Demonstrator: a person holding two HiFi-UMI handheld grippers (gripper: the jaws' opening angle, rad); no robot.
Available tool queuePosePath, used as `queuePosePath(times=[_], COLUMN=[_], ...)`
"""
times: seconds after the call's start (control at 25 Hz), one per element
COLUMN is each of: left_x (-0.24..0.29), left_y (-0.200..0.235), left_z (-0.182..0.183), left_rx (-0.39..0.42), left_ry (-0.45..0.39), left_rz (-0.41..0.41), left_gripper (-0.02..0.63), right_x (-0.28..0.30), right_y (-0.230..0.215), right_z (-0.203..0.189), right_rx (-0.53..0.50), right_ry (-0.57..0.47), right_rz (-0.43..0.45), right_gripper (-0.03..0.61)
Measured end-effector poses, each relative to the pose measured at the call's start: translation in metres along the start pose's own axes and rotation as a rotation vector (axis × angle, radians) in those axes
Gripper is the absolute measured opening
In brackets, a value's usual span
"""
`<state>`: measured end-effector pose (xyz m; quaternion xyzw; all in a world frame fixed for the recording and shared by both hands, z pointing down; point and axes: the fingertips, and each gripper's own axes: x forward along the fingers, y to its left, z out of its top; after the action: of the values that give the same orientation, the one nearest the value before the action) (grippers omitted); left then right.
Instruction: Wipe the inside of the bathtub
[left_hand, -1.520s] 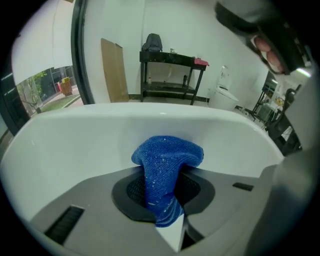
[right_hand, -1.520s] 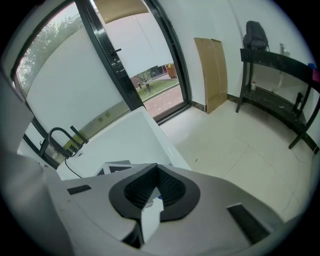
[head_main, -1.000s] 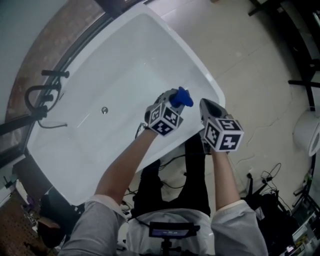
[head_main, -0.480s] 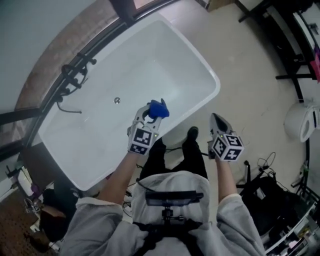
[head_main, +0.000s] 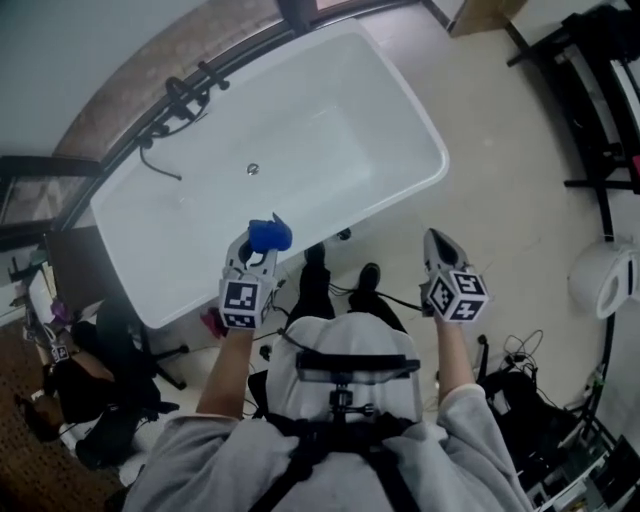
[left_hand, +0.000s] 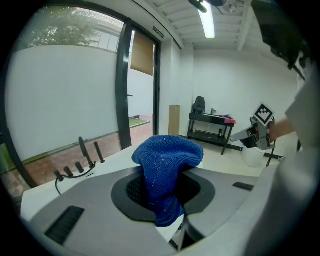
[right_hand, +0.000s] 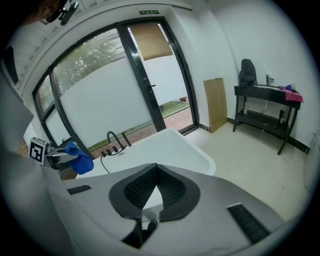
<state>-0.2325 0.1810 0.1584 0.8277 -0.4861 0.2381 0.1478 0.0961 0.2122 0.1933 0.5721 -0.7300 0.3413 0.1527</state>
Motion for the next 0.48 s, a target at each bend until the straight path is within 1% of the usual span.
queuePosePath(times=[0.12,0.24,0.4,0.48], left_x=[-0.026,-0.051,-0.083,-0.099], left_y=[-0.009,-0.019,-0.028,-0.024], left_z=[-0.005,-0.002,0.004,0.005], left_rx=[-0.040,-0.091,-0.101,-0.104], left_ry=[-0.020,-0.053,-0.081,-0.099], left_rz=[0.052,0.102,0.165,0.194], left_gripper=[0.086,0.086,0.086,0.086], right_x=[-0.013,-0.025,-0.036,-0.035], right_y=[-0.002,0.000,0.014,0.026], right_z=[0.002,0.004,0.004,0.004], right_rx=[-0.065,-0.082,-0.110,-0.135], right_ry=[-0.018,-0.037,-0.056,-0.061], right_rz=[0.030,0.068,0.141,0.173], right_gripper=[0.006,0.006,0.006,0.006])
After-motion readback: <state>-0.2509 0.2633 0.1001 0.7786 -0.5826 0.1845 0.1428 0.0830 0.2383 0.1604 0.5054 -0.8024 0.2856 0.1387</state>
